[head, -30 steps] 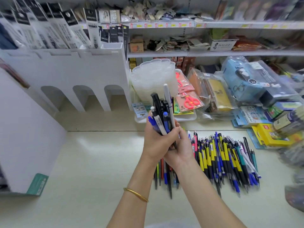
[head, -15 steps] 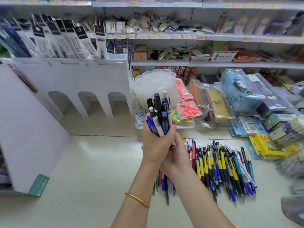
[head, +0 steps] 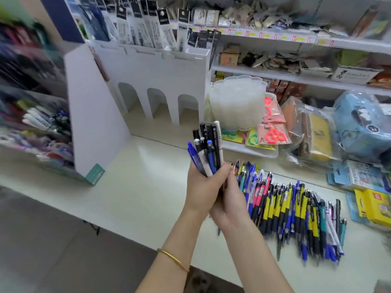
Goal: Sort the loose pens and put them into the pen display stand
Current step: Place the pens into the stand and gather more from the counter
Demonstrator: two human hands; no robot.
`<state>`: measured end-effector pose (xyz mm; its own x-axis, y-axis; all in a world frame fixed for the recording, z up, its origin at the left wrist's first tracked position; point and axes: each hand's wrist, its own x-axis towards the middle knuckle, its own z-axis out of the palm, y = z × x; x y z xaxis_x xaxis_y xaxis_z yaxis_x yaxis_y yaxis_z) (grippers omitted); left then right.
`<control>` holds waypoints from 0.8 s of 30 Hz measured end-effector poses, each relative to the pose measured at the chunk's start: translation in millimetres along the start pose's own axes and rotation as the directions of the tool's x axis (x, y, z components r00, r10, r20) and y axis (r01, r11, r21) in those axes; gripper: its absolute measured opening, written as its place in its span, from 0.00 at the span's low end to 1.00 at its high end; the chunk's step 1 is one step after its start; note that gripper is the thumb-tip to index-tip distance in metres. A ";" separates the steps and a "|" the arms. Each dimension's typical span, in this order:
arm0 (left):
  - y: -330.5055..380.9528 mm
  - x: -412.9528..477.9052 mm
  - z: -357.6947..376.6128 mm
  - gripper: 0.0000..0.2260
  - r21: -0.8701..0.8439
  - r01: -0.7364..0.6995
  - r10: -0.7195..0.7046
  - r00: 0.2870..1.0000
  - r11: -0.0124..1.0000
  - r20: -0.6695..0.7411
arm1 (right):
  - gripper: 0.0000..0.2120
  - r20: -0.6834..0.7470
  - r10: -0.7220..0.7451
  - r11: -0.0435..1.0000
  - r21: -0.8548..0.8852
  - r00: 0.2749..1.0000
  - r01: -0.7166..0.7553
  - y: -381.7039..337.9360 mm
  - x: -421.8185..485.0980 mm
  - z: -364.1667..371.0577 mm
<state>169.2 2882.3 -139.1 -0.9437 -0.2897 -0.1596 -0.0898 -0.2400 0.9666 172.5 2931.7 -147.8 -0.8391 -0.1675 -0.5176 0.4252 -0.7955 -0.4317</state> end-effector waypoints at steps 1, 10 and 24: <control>0.0 -1.9 -7.8 0.13 0.018 0.001 -0.001 1.000 1.000 -0.010 | 0.20 -0.012 0.026 0.999 -0.044 1.000 -0.027 5.2 -2.4 -2.2; 15.1 -24.5 -82.4 0.15 -0.113 0.100 -0.091 0.992 0.989 0.082 | 0.16 0.043 -0.079 0.827 -0.555 0.996 0.090 32.3 -30.1 3.2; 74.1 6.8 -295.6 0.13 -0.262 0.259 -0.071 0.823 0.930 0.563 | 0.06 0.408 -0.296 0.479 -0.719 0.863 0.504 161.6 -19.6 159.1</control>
<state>250.2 2588.7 -127.8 -0.9498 0.3007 -0.0869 -0.2449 -0.5410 0.8046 203.6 2713.8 -89.9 -0.9890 -0.1468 -0.0175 0.0246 -0.0465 -0.9986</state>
